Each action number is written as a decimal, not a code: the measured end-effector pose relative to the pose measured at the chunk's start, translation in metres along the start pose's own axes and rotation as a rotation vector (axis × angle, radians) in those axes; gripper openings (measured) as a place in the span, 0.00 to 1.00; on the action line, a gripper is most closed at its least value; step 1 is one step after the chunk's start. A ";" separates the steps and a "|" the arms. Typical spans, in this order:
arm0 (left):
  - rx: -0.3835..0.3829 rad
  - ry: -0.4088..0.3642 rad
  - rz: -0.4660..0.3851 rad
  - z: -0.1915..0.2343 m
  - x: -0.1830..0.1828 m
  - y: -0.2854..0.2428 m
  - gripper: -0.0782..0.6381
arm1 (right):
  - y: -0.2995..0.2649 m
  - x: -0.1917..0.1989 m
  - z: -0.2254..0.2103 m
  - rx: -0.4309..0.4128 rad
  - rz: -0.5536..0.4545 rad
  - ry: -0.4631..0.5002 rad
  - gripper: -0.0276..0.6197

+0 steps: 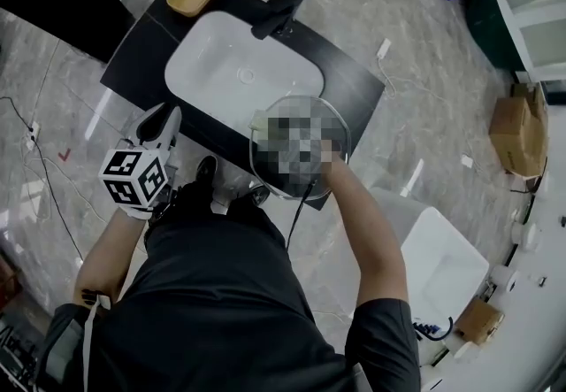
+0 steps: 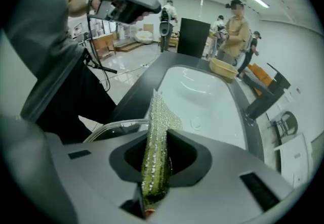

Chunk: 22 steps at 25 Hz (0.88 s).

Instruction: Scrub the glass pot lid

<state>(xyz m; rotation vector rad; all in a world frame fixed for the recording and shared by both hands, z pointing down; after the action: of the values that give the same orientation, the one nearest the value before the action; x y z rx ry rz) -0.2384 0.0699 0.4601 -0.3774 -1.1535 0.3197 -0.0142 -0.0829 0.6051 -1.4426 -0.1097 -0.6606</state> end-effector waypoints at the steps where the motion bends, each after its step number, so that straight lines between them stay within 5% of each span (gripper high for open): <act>1: -0.010 0.009 -0.004 0.001 0.003 0.003 0.21 | 0.000 -0.002 0.006 -0.024 -0.007 0.035 0.14; 6: -0.063 0.095 -0.022 0.007 0.019 0.022 0.21 | 0.001 -0.010 0.030 -0.149 -0.059 0.130 0.14; 9: -0.091 0.115 -0.030 0.007 0.025 0.031 0.21 | 0.006 -0.019 0.029 -0.137 -0.120 0.095 0.14; 16: -0.051 0.071 -0.003 -0.009 0.023 0.023 0.21 | 0.061 -0.028 -0.013 0.160 -0.313 -0.146 0.14; 22: 0.106 -0.044 0.052 -0.041 0.005 -0.020 0.21 | 0.113 0.070 -0.025 0.449 -0.230 -0.471 0.14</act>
<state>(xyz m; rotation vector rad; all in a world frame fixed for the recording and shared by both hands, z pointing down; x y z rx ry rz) -0.1972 0.0490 0.4588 -0.3093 -1.1656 0.4350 0.0892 -0.1325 0.5342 -1.1299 -0.7549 -0.4313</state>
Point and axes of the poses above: the fingertips, and each gripper's own axes: y backward along the fingers, z to its left, x out of its underside, the point moved 7 cm from there along y, backward along the fingers, and after that the axes turned 6 degrees about x, right-handed, at the moved point
